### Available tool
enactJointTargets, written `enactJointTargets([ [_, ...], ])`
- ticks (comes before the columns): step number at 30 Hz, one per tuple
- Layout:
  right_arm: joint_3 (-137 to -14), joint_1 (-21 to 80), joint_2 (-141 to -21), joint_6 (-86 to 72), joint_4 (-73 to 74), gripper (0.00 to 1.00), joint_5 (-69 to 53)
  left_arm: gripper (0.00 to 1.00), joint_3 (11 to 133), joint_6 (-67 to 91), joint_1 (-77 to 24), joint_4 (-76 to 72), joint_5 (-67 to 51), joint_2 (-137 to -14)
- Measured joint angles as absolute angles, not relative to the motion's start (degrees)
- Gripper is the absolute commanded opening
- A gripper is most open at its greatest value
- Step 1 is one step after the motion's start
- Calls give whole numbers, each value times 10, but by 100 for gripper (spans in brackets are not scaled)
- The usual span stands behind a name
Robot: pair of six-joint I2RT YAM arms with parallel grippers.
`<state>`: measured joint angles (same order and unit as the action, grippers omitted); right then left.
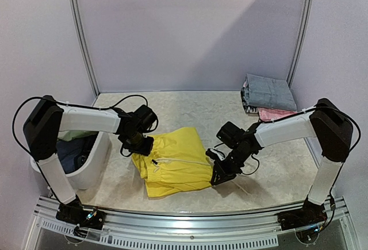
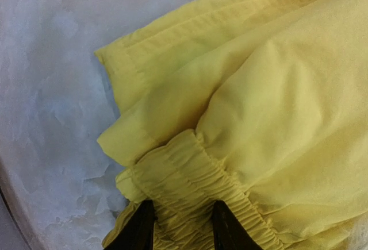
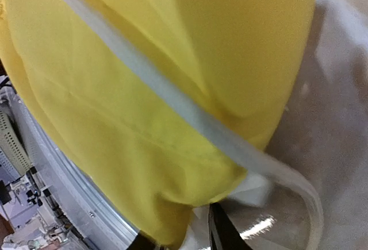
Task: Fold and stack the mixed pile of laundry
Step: Smooth out the square-folded shorts at the center of the board, then pick up the square-folded shorts from the center of the board.
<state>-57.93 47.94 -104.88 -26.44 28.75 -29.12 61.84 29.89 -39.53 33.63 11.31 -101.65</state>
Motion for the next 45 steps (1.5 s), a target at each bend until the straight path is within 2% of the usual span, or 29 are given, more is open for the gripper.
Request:
enactJointTargets([
  [5,-574,480,-1014,-253,334,56,-289,39,619,297,-395,338,114,-1012],
  [10,-585,460,-956,-235,382,97,-289,42,632,267,-418,371,131,-969],
  [11,-591,449,-945,-234,383,99,-291,42,637,258,-429,376,132,-955],
  [18,-649,350,-947,-239,368,99,-326,41,653,220,-514,391,109,-906],
  [34,-863,307,-1210,-196,363,99,-460,37,544,261,-538,380,99,-907],
  [45,-907,307,-1294,-207,340,83,-543,34,519,266,-547,349,95,-915],
])
